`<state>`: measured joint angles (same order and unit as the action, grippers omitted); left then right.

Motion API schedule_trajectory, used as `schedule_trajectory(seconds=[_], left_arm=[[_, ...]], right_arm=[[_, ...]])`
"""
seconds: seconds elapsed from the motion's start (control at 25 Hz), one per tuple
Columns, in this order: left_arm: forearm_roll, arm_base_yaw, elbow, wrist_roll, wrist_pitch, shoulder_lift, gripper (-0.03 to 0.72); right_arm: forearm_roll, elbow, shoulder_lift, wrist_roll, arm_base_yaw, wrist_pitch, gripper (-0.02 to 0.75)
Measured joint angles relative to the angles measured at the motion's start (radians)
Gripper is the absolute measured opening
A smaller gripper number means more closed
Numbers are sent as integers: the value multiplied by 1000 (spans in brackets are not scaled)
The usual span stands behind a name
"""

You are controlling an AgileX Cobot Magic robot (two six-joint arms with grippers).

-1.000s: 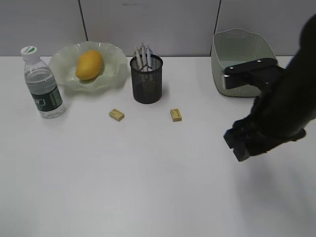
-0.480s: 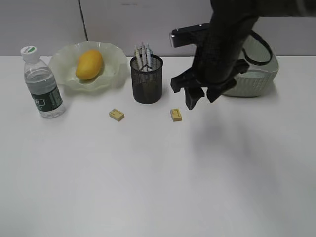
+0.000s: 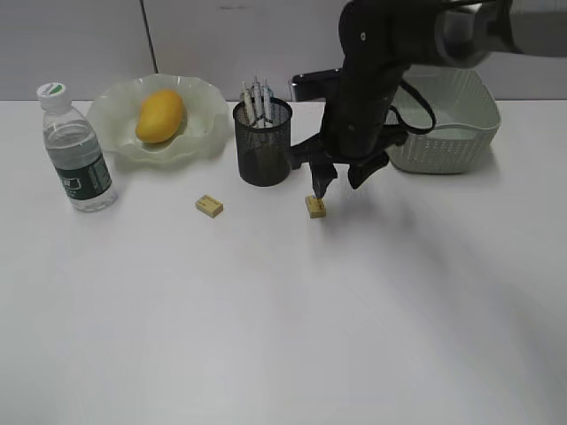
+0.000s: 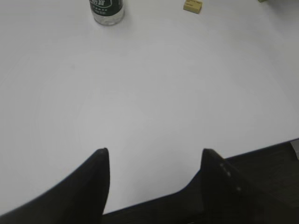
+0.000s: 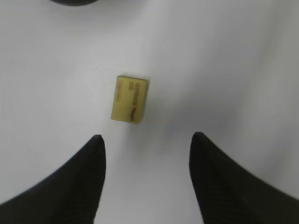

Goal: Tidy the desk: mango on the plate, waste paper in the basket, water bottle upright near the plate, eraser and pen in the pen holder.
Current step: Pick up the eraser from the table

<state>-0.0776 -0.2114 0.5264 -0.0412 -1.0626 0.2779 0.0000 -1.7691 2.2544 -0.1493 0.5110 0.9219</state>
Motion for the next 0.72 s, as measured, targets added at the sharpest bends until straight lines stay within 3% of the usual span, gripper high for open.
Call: schedule_trajectory(seconds=[0.28, 0.72], left_arm=[[0, 0, 0, 0, 0, 0, 466], [0, 0, 0, 0, 0, 0, 466]], right_arm=[[66, -2, 61, 26, -1, -41, 477], [76, -2, 63, 53, 0, -119, 478]])
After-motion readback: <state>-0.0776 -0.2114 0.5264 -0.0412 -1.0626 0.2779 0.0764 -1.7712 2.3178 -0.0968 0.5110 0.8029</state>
